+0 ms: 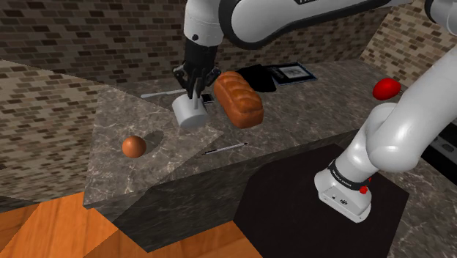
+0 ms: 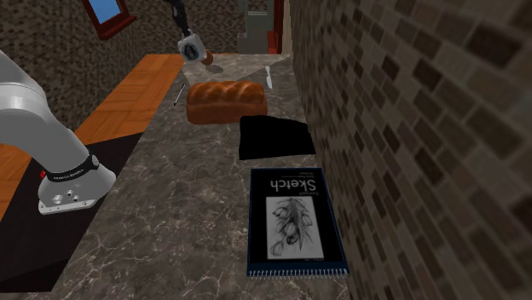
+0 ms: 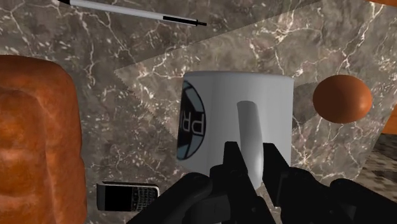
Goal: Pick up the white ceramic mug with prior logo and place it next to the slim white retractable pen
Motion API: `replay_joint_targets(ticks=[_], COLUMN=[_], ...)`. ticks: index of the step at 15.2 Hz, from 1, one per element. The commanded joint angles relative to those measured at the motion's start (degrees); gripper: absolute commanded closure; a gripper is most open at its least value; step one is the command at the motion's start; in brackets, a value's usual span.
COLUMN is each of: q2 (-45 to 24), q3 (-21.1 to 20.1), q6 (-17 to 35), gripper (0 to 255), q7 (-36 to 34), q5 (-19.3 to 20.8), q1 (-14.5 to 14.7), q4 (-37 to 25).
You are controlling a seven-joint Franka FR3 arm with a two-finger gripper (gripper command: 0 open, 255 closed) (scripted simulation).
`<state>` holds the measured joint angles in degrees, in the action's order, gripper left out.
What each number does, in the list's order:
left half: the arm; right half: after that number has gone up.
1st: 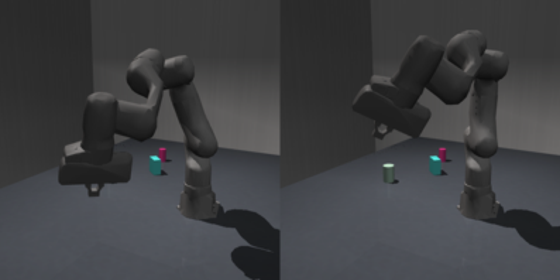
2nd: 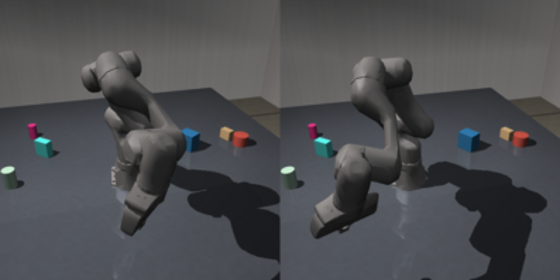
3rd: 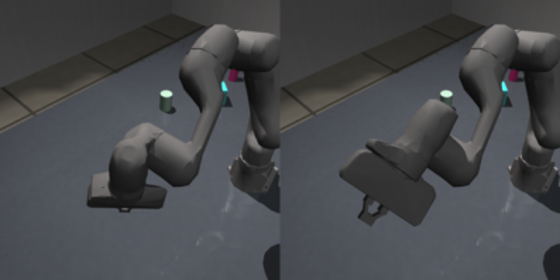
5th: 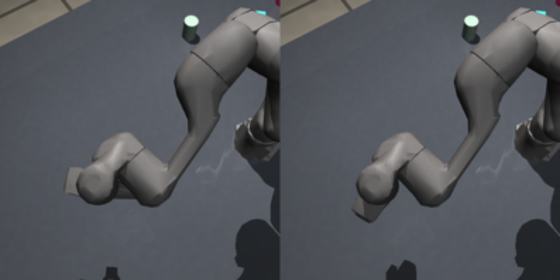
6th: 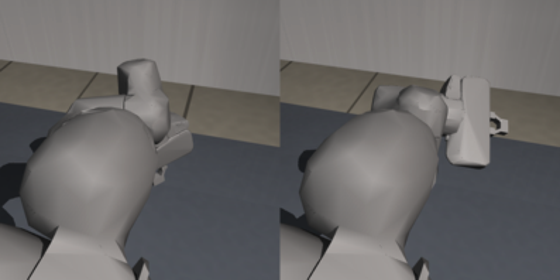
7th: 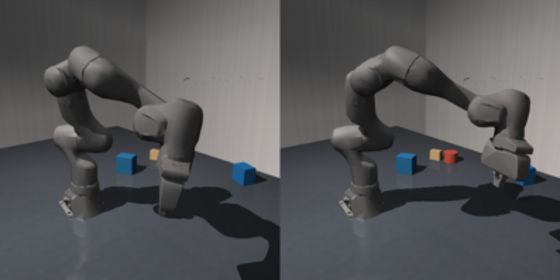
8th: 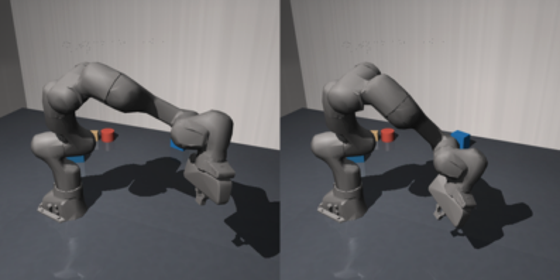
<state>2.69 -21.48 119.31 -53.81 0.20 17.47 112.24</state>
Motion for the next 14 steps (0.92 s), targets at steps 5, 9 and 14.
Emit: replay_joint_targets(ticks=[5, 9, 14], q2=[-1.10, -2.05, -3.53], q3=[-0.12, -0.19, -0.25], q6=[4.74, 7.73, 11.44], gripper=[255, 255, 255], q7=[-0.43, -0.81, -1.42], q5=[0.53, 1.02, 1.82], q1=[0.06, 0.10, 0.16], q4=[3.69, 5.79, 8.15])
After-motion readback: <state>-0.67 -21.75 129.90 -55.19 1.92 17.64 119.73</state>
